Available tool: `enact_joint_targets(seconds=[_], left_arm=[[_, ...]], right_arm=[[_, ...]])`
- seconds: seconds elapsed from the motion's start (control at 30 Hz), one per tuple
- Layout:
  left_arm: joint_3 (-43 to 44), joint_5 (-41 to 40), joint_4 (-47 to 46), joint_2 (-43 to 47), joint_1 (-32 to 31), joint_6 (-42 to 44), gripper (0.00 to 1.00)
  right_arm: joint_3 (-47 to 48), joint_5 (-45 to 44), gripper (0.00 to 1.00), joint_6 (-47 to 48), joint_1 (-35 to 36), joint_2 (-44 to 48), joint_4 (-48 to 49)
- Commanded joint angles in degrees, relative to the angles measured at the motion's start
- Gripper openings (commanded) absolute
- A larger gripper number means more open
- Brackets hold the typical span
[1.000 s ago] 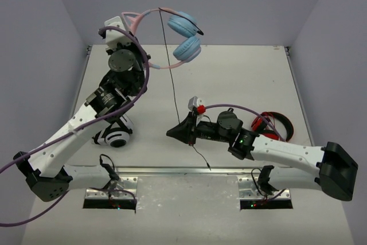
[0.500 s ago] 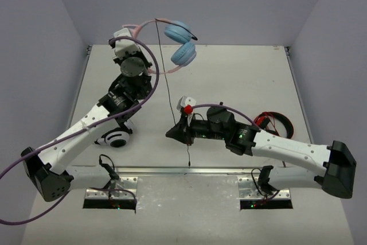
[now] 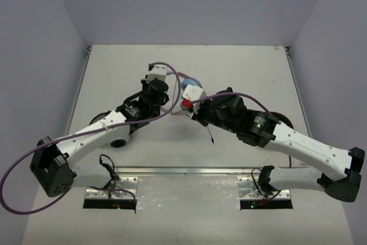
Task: Wrap the headphones
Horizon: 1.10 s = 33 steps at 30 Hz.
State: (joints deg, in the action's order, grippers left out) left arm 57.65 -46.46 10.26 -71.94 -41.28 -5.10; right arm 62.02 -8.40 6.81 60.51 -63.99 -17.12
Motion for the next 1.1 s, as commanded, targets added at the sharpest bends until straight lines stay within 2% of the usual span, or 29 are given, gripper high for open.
enact_joint_targets(seconds=[0.0,0.07,0.1,0.2,0.27,0.3,0.33,0.43,0.5,0.53,0.57,0.67,0.73,0.8,0.83,0.9,1.0,1.07], left_arm=[[-3.0,3.1,2.8,2.9,-4.8,-2.1,0.0],[-4.7,1.5,3.5,2.9,-9.9,-2.8,0.0],[-4.9,-0.5,5.5,3.2,-11.0,-3.9,0.0],[-5.9,0.9,7.9,5.5,-13.5,-7.4,0.0],[-7.3,-1.1,8.7,8.3,-15.9,-9.1,0.0],[-7.6,-1.4,9.6,9.5,-16.5,-9.6,0.0],[-7.8,-1.3,10.0,10.6,-16.8,-10.2,0.0],[-7.8,-0.3,11.6,14.7,-17.3,-10.0,0.0],[-6.3,1.2,13.9,16.5,-17.3,-9.7,0.0],[-5.8,1.5,14.7,16.9,-17.4,-9.1,0.0],[-4.7,2.9,16.4,17.7,-17.4,-9.0,0.0],[-4.2,6.4,17.2,20.1,-17.4,-7.3,0.0],[-4.2,9.0,17.9,21.2,-17.3,-6.1,0.0],[-3.5,11.5,18.4,21.3,-17.4,-4.4,0.0],[-3.2,12.3,18.7,21.6,-17.4,-4.4,0.0],[-3.0,13.0,18.1,22.5,-17.4,-4.1,0.0],[-2.8,18.2,16.3,24.7,-17.4,-2.2,0.0],[-1.9,22.2,16.9,25.1,-17.4,-1.3,0.0]], right_arm=[[4.6,-5.8,0.01,10.7,-1.5,0.7,-1.9],[5.0,-5.0,0.01,12.4,-4.2,0.9,-0.9],[4.9,-4.8,0.02,13.1,-5.2,1.0,-0.1],[4.5,-3.4,0.01,16.7,-9.7,0.2,2.1],[4.6,-3.5,0.01,17.8,-9.7,-1.0,2.4],[4.8,-3.5,0.01,18.3,-9.7,-1.5,2.4],[4.4,-3.7,0.01,18.4,-14.9,-1.8,2.4],[3.4,-6.1,0.02,18.7,-17.9,-2.8,4.9],[1.9,-7.9,0.03,19.1,-19.1,-2.9,8.4],[1.0,-8.4,0.11,19.0,-19.5,-2.8,9.3],[0.6,-8.2,0.14,18.4,-20.6,-2.6,11.0],[0.1,-3.8,0.11,15.2,-23.8,-2.0,12.4],[0.6,1.2,0.04,12.8,-25.6,-1.8,12.1],[0.9,3.2,0.07,11.1,-26.8,-2.2,12.3],[1.5,4.7,0.02,10.9,-26.8,-2.6,12.0],[2.1,5.2,0.01,10.4,-26.9,-3.8,10.9],[1.6,4.0,0.02,9.7,-28.1,-5.8,12.6],[2.4,6.6,0.02,8.5,-30.1,-7.5,12.4]])
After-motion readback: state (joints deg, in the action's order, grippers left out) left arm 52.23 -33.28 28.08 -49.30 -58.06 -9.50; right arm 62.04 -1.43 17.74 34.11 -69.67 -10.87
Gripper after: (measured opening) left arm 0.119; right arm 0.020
